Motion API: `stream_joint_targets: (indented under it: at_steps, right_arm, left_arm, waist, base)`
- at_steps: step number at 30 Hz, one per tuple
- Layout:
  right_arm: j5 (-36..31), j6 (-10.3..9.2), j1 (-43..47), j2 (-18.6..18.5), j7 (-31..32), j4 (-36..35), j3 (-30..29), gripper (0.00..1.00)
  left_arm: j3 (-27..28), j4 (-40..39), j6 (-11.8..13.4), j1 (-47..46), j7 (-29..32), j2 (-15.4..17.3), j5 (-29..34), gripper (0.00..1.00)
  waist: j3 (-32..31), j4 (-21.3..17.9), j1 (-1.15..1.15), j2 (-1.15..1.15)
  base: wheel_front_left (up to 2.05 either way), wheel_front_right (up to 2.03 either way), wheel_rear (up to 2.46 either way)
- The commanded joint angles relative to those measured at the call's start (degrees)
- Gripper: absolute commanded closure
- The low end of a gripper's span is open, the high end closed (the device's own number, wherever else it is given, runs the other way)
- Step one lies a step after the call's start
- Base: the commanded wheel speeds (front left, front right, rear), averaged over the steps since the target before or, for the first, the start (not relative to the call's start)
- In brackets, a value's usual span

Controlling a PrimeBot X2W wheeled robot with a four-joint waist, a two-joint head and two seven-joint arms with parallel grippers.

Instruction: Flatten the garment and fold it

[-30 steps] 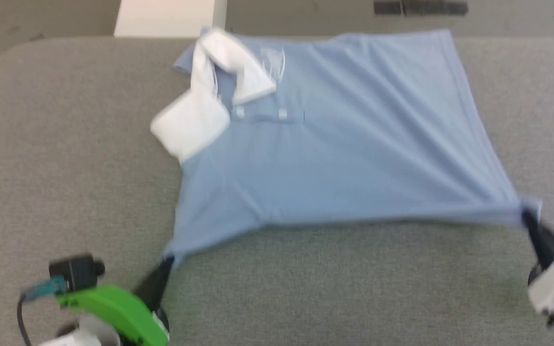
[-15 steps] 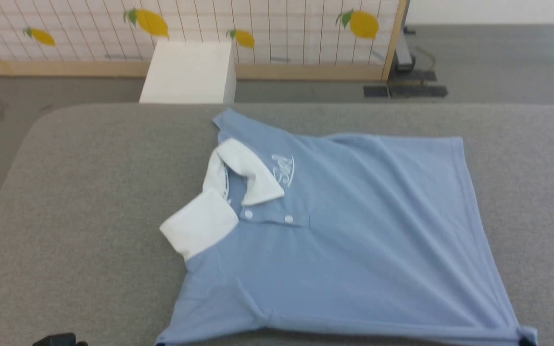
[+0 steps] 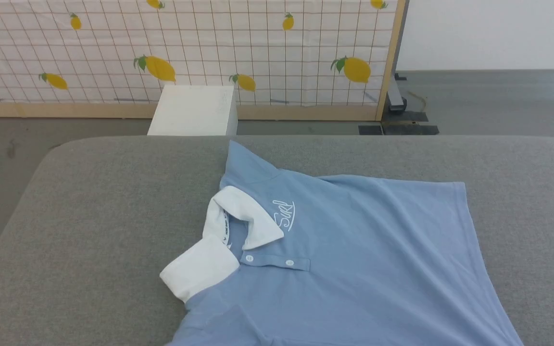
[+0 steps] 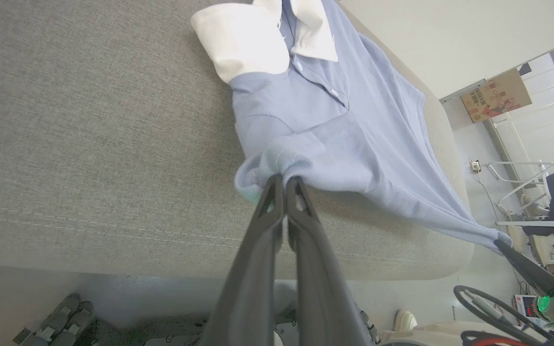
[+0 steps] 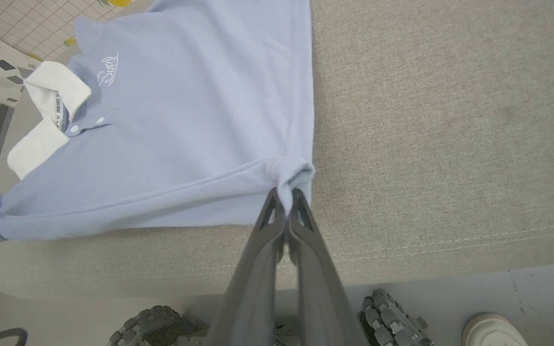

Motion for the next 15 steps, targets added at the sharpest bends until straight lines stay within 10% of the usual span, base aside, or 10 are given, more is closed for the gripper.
stream_joint_targets:
  at_steps: [1, 15]
  right_arm:
    - [-0.3, -0.09, -1.0, 0.1, -0.8, -0.7, 0.2, 1.0]
    - [-3.3, -0.09, -20.1, -9.0, -10.8, 6.2, 4.7, 1.0]
  left_arm:
    - [0.1, -0.5, -0.2, -1.3, -0.5, 0.4, 1.0, 1.0]
    - [-3.6, 9.5, -6.7, -27.3, -3.4, 0.5, 9.6, 1.0]
  waist:
    - [1.2, -0.3, 0.01, 0.0]
    - [14.8, -1.8, 0.01, 0.0]
  base:
    - [0.0, 0.0, 0.0]
    - [0.0, 0.0, 0.0]
